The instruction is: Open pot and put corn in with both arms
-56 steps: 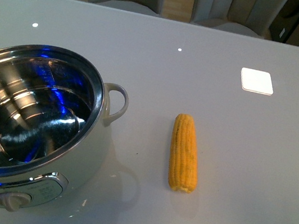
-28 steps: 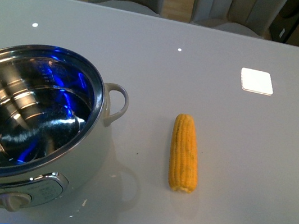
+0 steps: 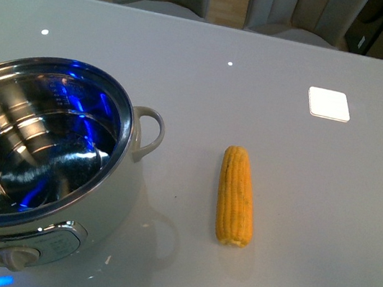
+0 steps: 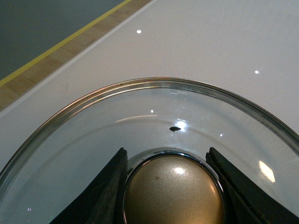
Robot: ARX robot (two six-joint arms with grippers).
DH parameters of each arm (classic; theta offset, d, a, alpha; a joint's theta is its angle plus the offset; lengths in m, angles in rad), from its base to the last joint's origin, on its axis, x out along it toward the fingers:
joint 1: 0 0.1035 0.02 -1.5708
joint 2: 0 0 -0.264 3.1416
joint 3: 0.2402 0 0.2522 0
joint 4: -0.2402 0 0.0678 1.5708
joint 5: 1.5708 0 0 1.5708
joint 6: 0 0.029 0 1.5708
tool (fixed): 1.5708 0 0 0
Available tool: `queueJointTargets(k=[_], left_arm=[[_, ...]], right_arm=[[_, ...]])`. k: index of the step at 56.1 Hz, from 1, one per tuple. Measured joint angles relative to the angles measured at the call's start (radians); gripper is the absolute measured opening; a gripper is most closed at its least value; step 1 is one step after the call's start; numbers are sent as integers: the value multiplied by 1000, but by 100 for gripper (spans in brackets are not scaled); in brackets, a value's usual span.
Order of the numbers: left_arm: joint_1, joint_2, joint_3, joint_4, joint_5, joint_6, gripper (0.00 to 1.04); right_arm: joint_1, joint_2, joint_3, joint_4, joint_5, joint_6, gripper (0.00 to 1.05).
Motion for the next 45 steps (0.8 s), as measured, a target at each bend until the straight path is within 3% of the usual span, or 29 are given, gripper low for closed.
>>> queueJointTargets(k=[36, 41, 45], left_arm=[[0, 66, 38, 4, -13, 13, 44], [1, 76, 60, 5, -13, -3, 63], [2, 76, 64, 5, -14, -10, 71]], right_arm=[[0, 0, 0, 0, 0, 0, 96], [0, 0, 0, 0, 0, 0, 96], [0, 0, 0, 0, 0, 0, 96]])
